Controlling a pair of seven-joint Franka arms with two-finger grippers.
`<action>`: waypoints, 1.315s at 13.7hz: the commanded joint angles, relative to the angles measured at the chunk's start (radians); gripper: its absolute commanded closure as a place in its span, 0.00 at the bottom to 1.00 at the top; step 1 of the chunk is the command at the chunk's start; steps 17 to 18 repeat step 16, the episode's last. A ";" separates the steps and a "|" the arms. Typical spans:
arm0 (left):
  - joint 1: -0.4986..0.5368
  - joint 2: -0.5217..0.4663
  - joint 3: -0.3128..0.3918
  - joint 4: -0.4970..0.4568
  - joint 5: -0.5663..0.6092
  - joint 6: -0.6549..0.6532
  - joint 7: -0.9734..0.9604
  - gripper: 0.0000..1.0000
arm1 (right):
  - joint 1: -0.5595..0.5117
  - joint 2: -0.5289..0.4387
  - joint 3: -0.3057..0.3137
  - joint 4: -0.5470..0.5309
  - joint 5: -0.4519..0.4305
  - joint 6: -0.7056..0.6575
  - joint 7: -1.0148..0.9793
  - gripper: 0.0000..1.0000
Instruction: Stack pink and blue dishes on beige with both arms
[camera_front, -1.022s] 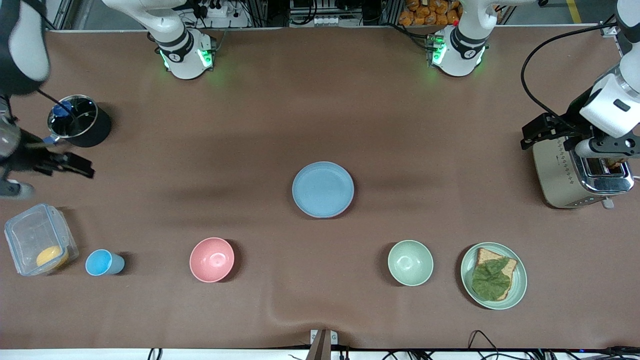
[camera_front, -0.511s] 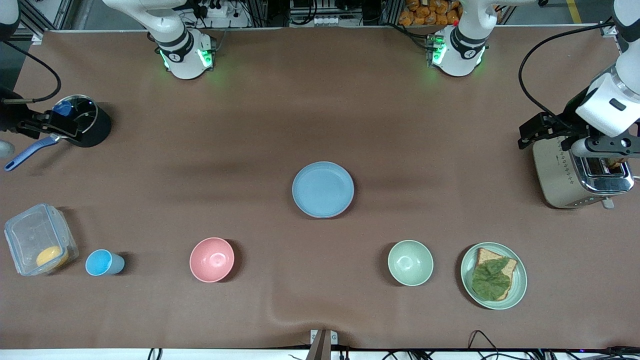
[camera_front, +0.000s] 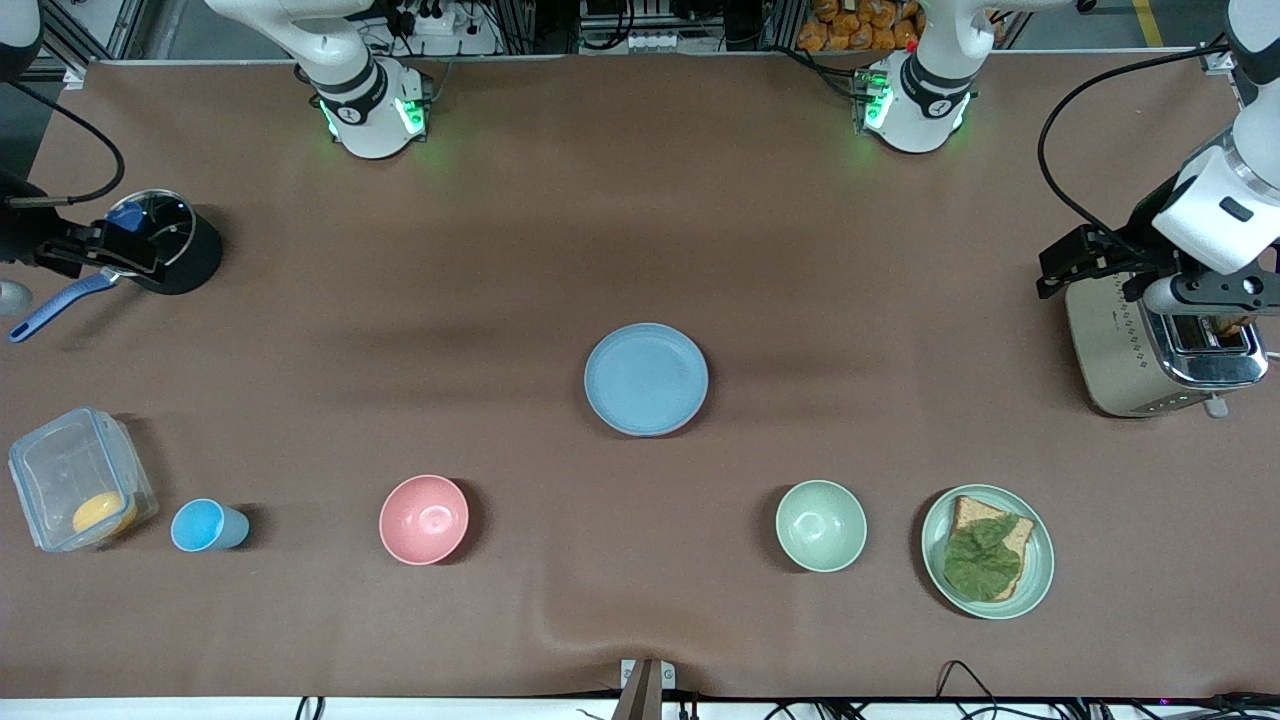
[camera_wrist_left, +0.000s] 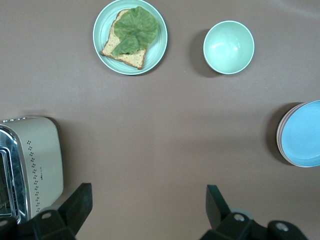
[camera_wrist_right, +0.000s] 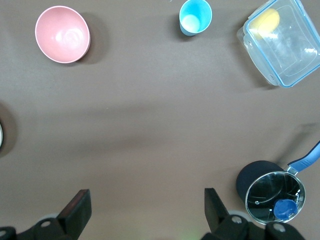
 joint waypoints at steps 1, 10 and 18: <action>0.004 0.002 -0.002 0.012 -0.005 -0.008 0.002 0.00 | -0.008 -0.003 0.011 0.007 -0.015 -0.009 0.005 0.00; 0.002 0.000 -0.002 0.014 -0.002 -0.016 0.000 0.00 | -0.004 -0.003 0.013 0.008 -0.016 -0.009 0.009 0.00; 0.013 0.002 0.001 0.012 0.005 -0.016 -0.001 0.00 | -0.004 -0.003 0.013 0.007 -0.016 -0.011 0.009 0.00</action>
